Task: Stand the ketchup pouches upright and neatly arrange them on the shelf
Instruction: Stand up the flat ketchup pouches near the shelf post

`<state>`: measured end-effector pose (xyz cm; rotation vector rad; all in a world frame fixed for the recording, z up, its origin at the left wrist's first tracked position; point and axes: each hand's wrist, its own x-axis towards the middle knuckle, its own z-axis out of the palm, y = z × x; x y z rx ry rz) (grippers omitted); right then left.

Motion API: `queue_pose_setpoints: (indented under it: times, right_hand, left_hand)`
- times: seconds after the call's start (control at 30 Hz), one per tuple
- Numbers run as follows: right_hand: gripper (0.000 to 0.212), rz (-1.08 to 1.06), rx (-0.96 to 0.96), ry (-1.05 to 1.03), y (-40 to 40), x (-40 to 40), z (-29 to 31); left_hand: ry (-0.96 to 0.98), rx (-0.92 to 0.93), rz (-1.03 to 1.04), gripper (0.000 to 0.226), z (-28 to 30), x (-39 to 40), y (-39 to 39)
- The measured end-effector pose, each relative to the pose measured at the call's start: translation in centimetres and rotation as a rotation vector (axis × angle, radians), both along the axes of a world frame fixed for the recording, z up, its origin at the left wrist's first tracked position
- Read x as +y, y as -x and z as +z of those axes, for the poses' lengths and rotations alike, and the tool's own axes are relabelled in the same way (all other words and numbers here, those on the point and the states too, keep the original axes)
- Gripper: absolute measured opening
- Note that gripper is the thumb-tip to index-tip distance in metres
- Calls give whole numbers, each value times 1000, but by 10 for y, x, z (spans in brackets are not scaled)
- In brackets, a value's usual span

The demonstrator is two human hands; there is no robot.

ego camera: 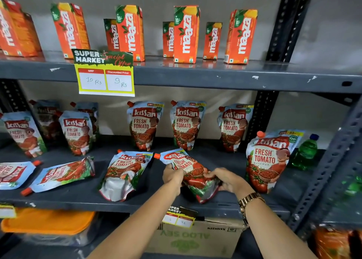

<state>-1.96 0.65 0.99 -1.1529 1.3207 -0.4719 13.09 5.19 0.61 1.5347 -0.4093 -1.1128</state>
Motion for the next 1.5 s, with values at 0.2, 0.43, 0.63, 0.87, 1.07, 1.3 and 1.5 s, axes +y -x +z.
queue_pose_setpoints:
  times: [0.2,0.43,0.63,0.87,1.07,1.3,1.5]
  right_hand:
    - [20,-119,-77,66,10,-1,-7]
    - [38,-362,-193,289,15,14,-15]
    - [44,-479,-86,406,22,17,-36]
    - [55,-422,56,490,20,20,-41]
    - [53,-303,213,510,19,25,-31]
    - [66,-497,305,749,6,56,-9]
    - [33,-465,316,1017,-22,79,0]
  left_hand:
    - [138,-259,-142,34,6,-7,4]
    - [305,-284,-333,42,32,-23,15]
    - [307,-183,-373,56,36,-36,37]
    - [249,-124,-305,56,27,-36,41]
    - [268,-145,-232,45,24,-28,37]
    - [312,-138,-55,41,21,-13,-4]
    - [293,-261,129,34,18,18,-68]
